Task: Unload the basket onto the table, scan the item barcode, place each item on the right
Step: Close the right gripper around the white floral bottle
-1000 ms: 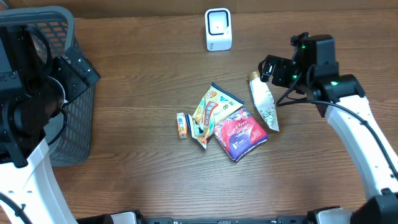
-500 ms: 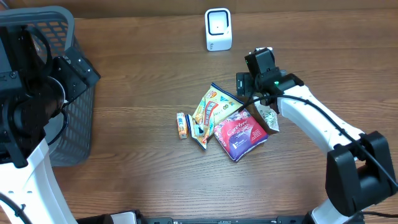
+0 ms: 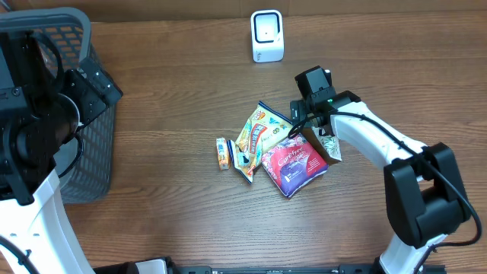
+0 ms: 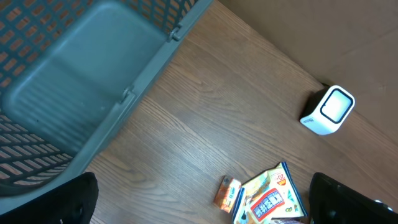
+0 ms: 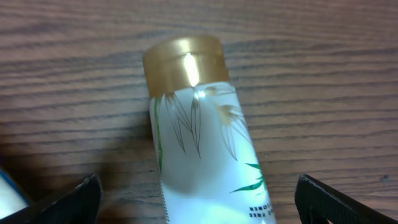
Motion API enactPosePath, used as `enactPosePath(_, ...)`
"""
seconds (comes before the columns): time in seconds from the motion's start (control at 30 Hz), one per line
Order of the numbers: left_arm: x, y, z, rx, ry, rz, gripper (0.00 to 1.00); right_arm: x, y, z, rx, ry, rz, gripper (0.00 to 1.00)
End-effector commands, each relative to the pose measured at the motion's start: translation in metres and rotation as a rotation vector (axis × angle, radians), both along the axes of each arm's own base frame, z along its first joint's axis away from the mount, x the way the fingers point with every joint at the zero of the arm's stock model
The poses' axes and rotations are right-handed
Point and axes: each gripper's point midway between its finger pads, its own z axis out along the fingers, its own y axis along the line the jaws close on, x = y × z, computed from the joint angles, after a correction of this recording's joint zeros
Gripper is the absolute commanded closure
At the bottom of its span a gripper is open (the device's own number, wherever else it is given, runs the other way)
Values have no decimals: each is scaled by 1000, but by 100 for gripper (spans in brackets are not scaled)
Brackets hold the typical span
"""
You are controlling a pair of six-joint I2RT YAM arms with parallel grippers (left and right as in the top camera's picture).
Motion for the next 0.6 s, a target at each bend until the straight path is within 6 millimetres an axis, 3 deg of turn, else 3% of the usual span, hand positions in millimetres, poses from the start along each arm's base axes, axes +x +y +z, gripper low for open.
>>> enactPosePath(0.0, 0, 1, 2, 10, -4, -7, 0, -2, -11, -17, -28, 40, -19, 0)
enactPosePath(0.1, 0, 1, 2, 10, -4, -7, 0, -6, -19, -23, -41, 75, -32, 4)
enactPosePath(0.2, 0, 1, 2, 10, -4, -7, 0, -14, -21, -26, -34, 112, -40, 28)
enactPosePath(0.33, 0, 1, 2, 10, -4, -7, 0, -22, -6, -28, 44, 162, -9, 41)
enactPosePath(0.57, 0, 1, 2, 10, -4, -8, 0, -20, 10, 5, 92, 209, 17, 51)
